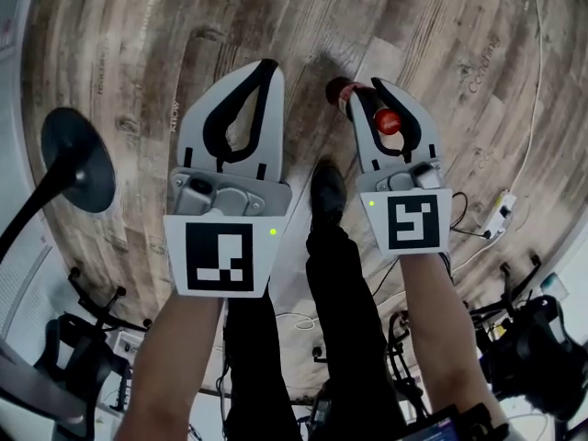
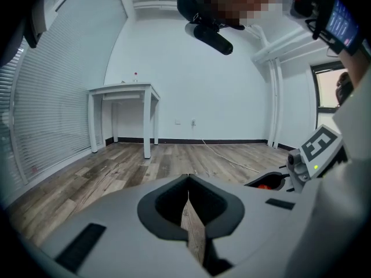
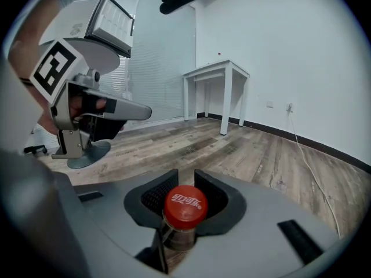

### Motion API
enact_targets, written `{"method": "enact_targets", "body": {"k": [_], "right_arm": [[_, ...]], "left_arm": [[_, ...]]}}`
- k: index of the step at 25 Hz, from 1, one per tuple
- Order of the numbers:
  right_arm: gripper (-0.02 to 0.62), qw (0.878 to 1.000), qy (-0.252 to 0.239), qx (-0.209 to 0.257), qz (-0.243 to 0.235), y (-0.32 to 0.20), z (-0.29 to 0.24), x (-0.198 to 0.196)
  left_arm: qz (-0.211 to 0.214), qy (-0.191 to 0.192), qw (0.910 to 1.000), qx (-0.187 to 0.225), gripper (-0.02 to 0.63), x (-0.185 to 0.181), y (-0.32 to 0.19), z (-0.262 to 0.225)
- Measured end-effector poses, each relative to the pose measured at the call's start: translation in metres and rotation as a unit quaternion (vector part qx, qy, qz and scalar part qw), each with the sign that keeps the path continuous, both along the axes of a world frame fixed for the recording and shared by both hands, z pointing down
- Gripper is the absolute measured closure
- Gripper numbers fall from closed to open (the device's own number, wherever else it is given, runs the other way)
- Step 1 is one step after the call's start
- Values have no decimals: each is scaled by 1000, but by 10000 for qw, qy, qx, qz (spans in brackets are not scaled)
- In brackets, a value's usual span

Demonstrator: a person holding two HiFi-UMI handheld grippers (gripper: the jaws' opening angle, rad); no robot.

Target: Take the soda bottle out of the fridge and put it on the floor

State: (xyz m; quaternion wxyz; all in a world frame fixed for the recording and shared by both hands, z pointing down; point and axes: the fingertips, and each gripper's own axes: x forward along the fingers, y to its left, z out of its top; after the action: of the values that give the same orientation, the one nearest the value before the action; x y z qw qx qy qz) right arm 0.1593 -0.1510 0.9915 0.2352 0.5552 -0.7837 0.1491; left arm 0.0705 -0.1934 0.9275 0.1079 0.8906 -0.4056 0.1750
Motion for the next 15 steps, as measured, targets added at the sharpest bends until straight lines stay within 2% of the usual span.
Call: {"method": "enact_targets", "body": {"k": [4, 10, 15], "right_arm": [[494, 10000, 23, -47, -4, -3, 11, 5], [494, 9999, 130, -60, -15, -10, 24, 15], [494, 9997, 214, -92, -87, -14, 34, 21]], "left_arm": [[-48, -29, 10000, -61, 589, 0, 2, 11], [140, -165, 9998, -6, 589, 8, 3, 17], [149, -130, 9998, -27, 589, 12, 4, 17]]}}
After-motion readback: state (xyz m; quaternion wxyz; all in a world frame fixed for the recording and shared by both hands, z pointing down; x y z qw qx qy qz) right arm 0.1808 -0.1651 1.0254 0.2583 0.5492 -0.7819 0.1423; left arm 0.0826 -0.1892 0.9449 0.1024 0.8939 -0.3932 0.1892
